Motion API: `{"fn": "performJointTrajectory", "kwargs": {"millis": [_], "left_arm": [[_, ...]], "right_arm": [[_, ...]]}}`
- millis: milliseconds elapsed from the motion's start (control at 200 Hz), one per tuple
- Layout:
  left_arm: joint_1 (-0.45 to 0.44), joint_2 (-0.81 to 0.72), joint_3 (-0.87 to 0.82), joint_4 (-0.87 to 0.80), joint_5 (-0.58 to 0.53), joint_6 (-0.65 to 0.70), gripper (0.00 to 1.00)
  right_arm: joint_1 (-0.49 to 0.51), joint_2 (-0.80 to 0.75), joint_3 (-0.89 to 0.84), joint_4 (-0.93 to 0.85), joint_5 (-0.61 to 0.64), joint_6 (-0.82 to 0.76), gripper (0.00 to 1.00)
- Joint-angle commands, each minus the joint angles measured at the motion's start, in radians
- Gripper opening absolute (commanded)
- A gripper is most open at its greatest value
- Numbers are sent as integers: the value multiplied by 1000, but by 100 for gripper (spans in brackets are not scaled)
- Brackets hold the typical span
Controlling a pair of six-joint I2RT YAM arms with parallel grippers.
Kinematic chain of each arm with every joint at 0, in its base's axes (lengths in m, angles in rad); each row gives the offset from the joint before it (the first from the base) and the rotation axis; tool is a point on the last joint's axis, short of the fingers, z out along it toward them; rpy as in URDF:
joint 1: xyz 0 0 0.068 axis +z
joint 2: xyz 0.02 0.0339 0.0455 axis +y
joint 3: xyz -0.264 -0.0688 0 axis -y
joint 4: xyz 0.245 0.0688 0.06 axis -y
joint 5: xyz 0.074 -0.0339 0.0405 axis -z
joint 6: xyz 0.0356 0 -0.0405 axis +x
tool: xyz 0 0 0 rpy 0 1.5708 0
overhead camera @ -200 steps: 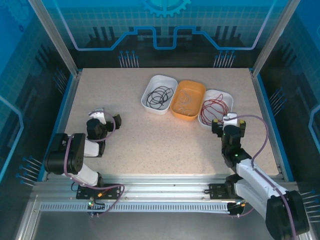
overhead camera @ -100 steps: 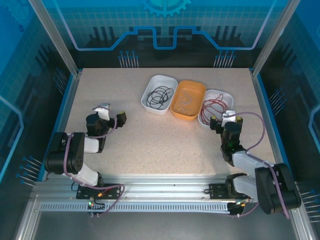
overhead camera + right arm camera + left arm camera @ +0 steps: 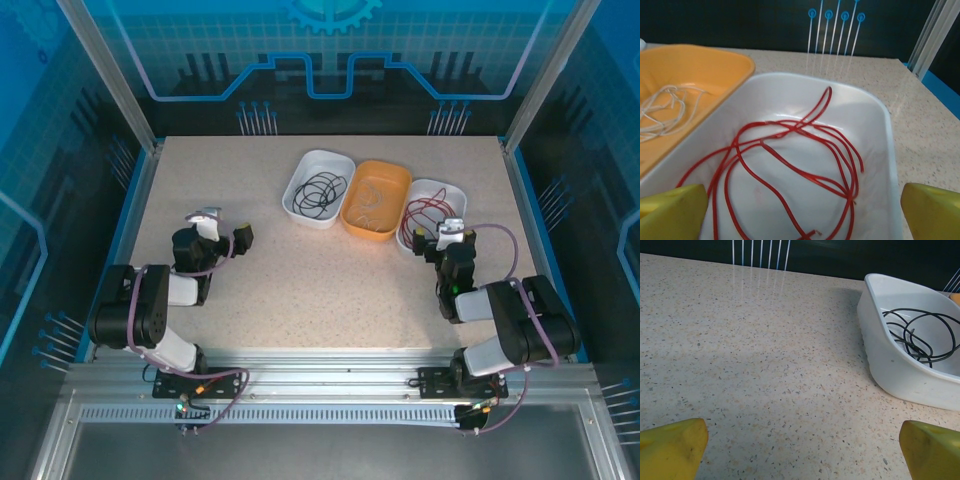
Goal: Untangle the cables
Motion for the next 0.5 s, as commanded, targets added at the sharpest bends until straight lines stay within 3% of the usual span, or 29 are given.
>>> {"fn": "performJointTrajectory", "kwargs": {"millis": [0,115,245,380,495], "left_arm": [[11,2,11,8,27,29,99],[11,3,12,8,26,29,99],[11,2,11,8,25,29,99],[12,3,10,8,26,29,99],[11,2,10,8,27,29,99]], "right_arm": [[-28,23,-6,99,-61,-15,100],[-27,125,-10,231,-119,-48,100],[-30,108,-5,194,-131,-47,100],[-37,79,86,-23,-145,-40,100],[-73,75,185,-225,-287,-39,100]]}}
